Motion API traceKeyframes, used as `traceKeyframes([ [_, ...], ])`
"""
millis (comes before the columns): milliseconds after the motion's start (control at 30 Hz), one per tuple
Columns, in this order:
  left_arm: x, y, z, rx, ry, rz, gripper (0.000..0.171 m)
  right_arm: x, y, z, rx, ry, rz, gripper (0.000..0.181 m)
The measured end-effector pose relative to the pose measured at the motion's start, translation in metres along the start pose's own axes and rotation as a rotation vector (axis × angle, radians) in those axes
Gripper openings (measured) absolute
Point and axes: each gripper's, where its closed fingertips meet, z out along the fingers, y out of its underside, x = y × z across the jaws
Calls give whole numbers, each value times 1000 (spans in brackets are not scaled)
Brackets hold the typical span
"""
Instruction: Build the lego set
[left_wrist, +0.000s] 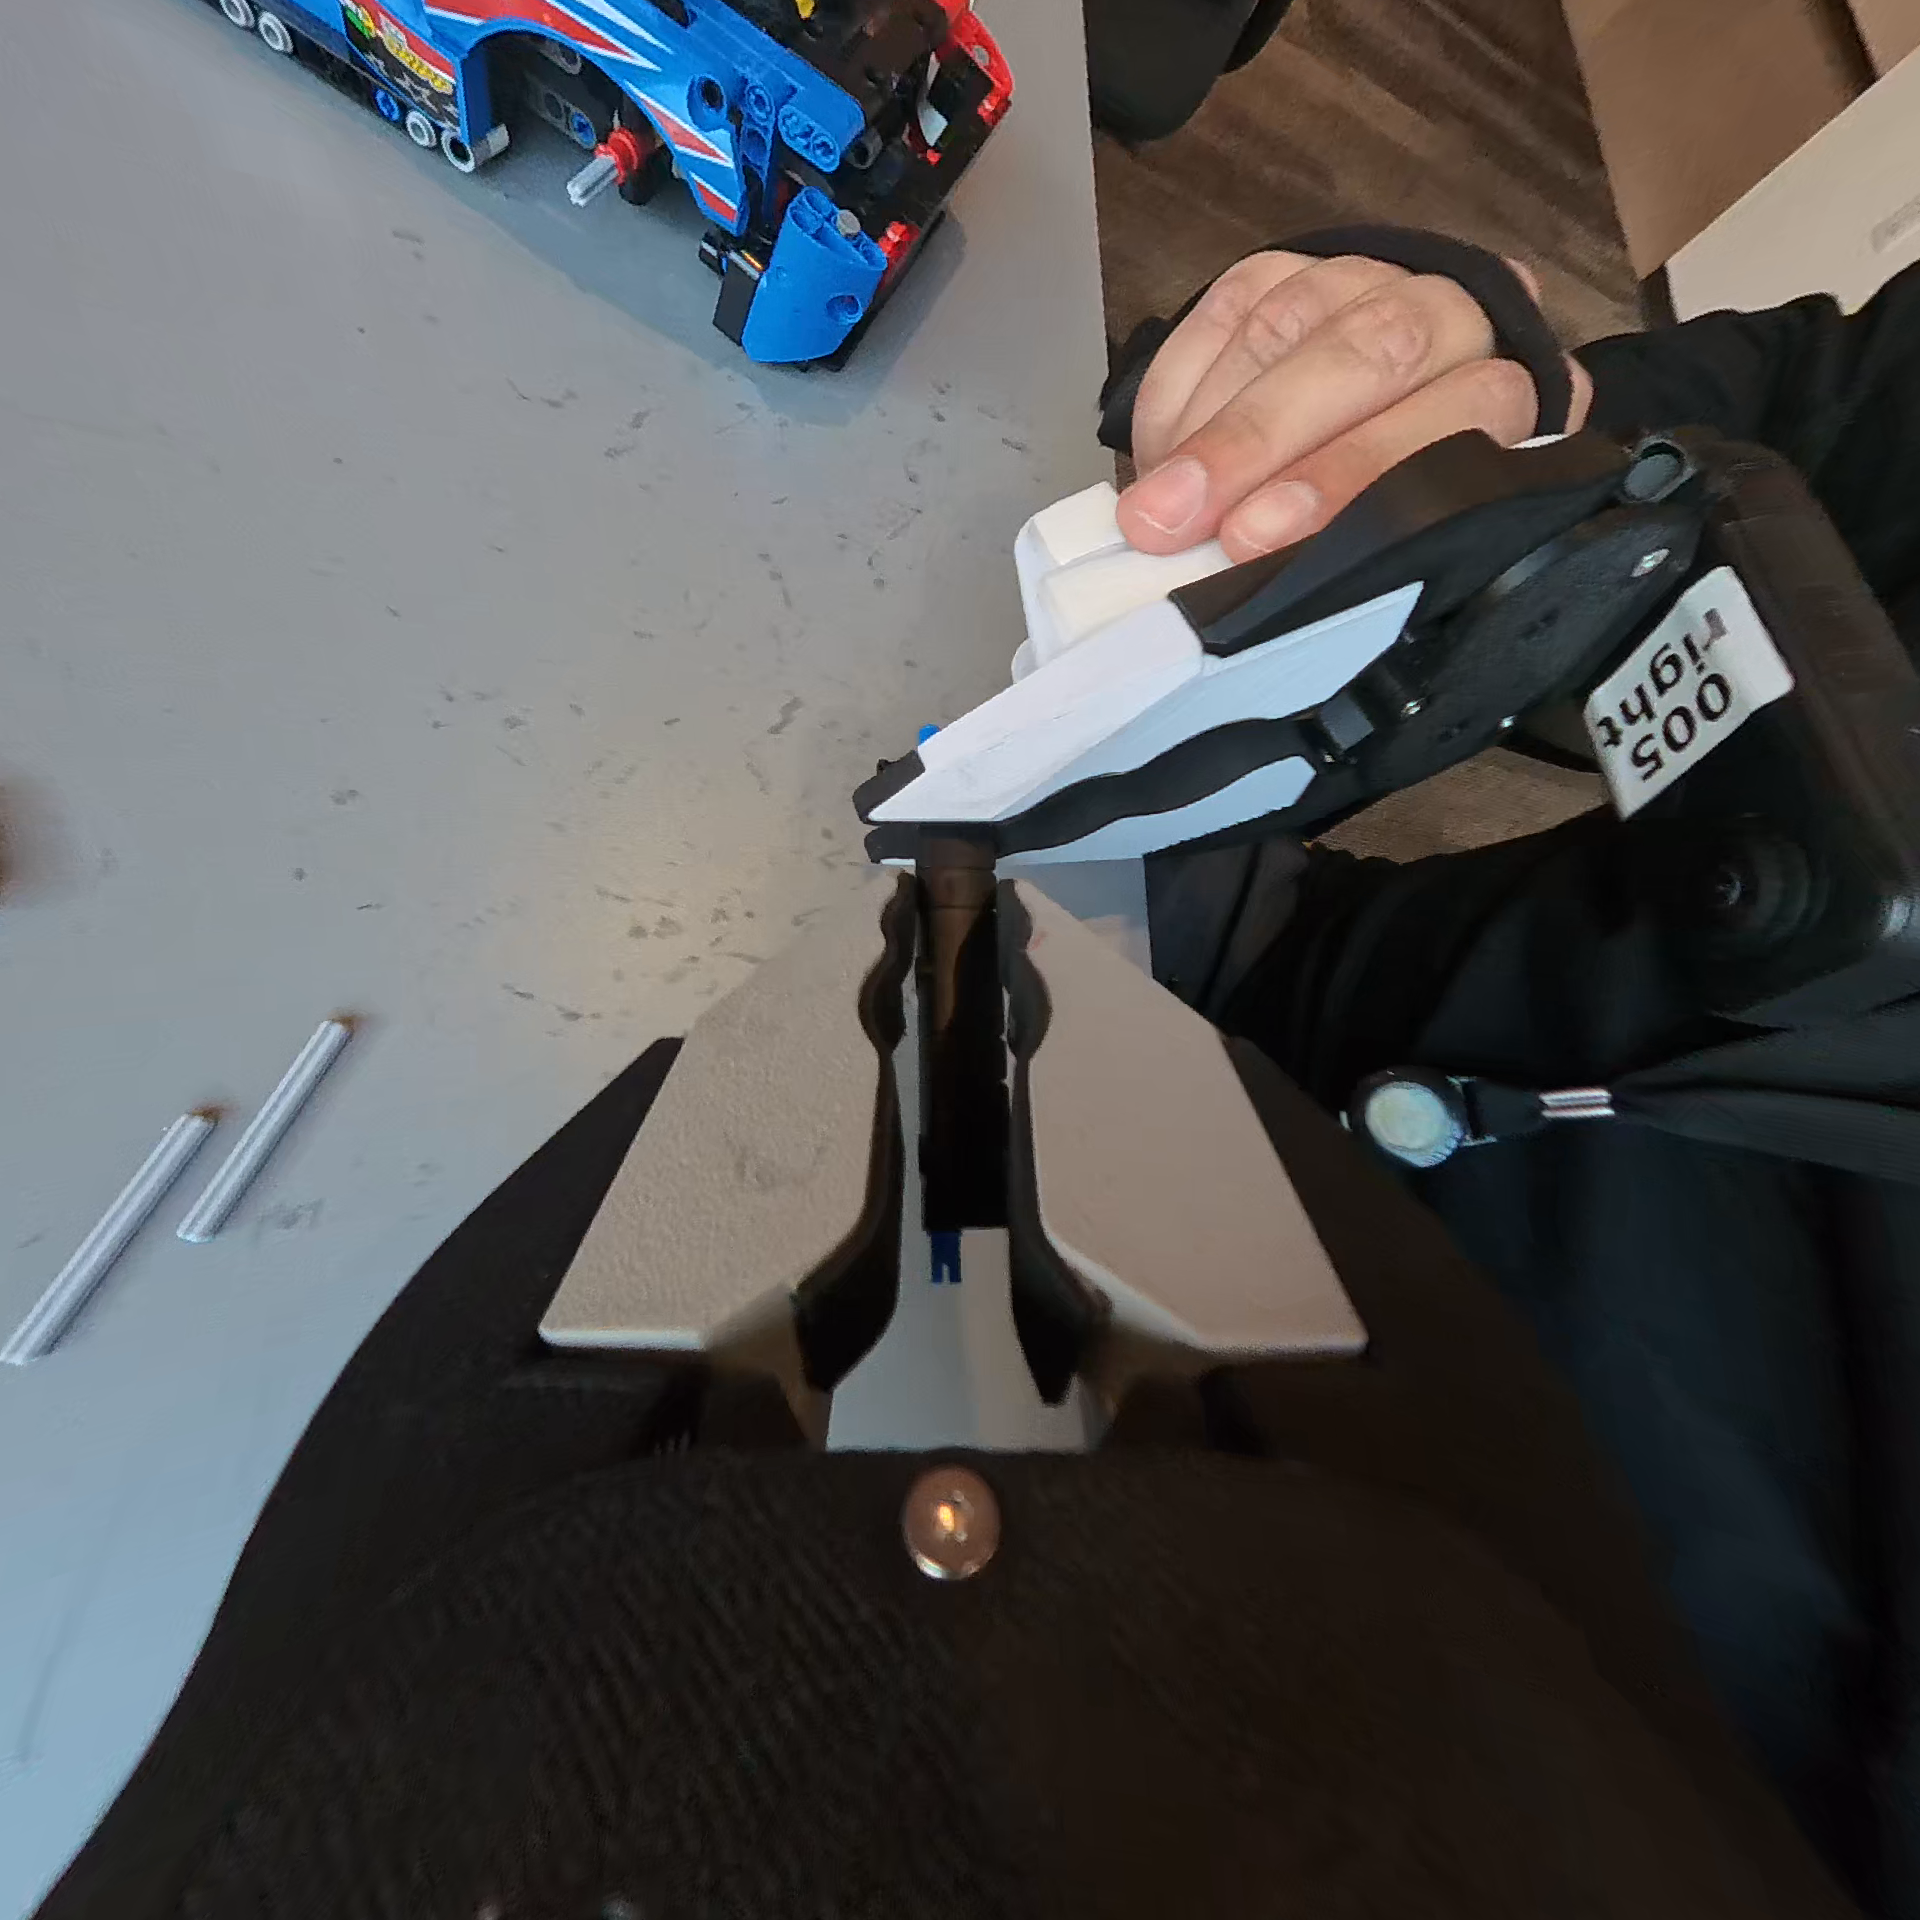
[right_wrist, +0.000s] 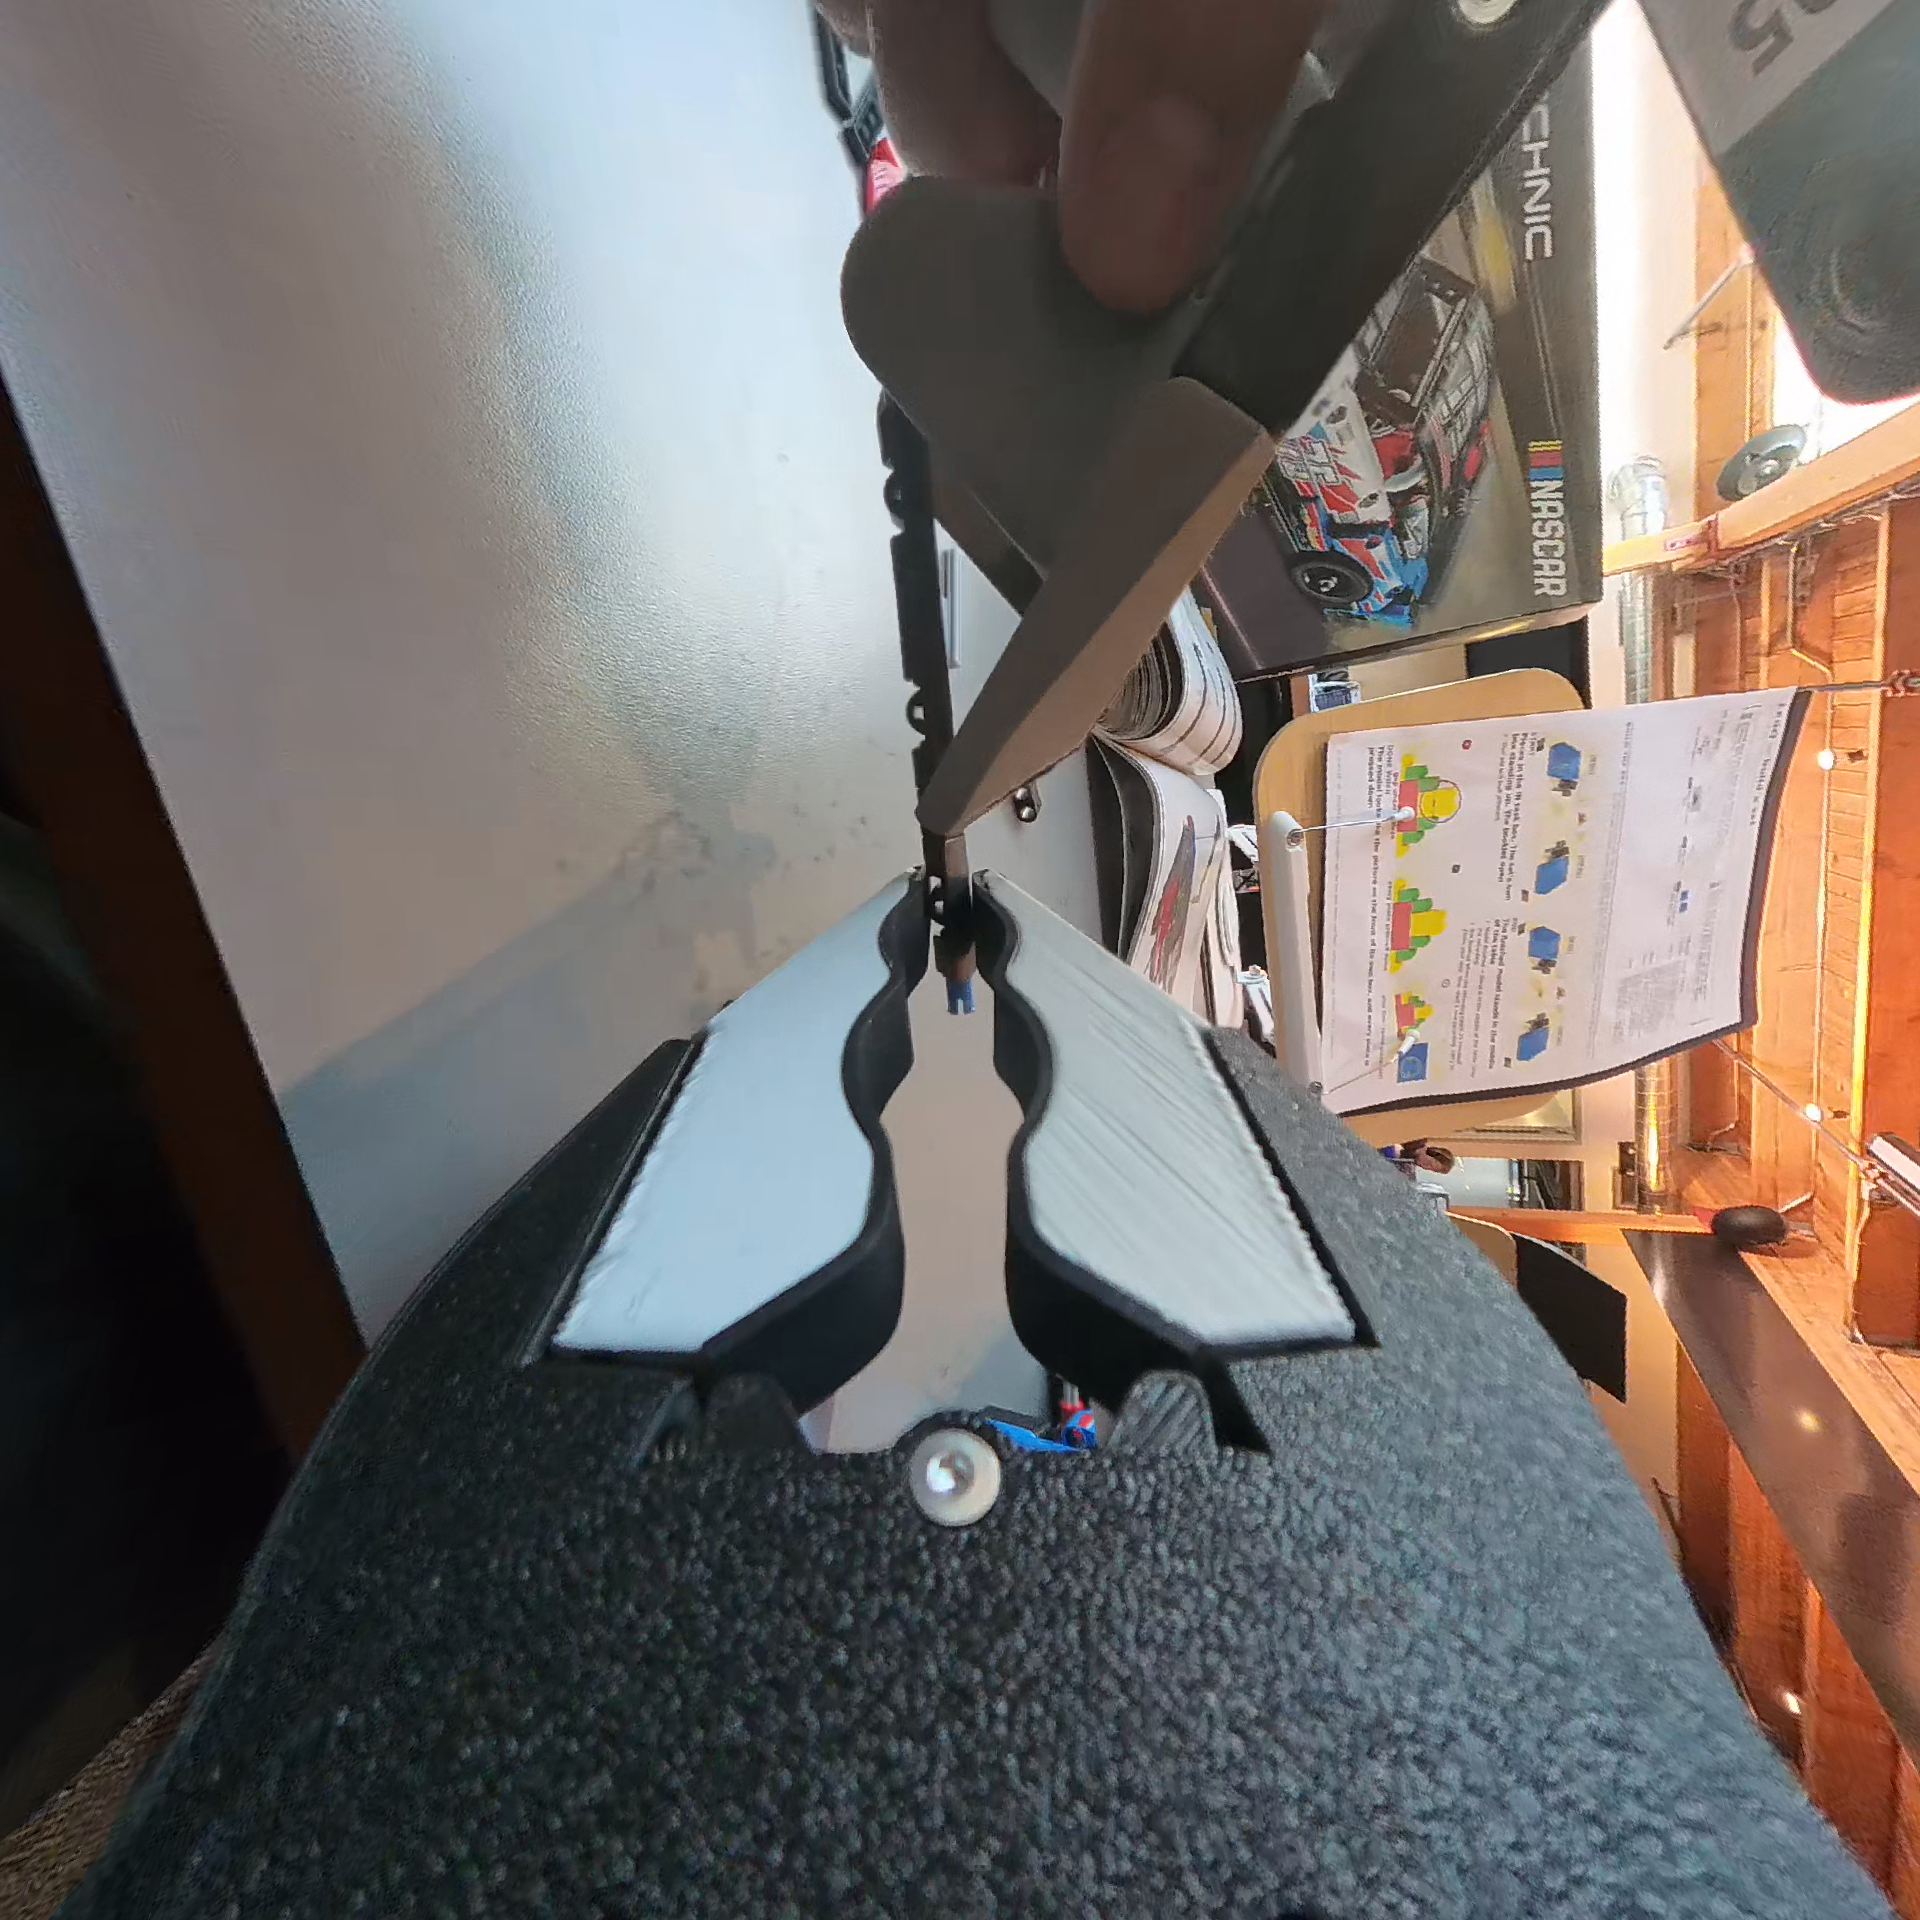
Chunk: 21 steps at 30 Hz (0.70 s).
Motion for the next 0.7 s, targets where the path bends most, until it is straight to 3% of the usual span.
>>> traceKeyframes([
  [433, 6, -20, -11, 41, -47, 78, 15, 13, 8, -4, 45, -26, 178, 6],
  [567, -5, -32, -53, 100, -151, 149, 20, 24, 14, -8, 77, -16, 283, 6],
  [700, -14, -48, -106, 238, -203, 135, 20, 43, 32, -15, 147, -89, 642, 6],
])
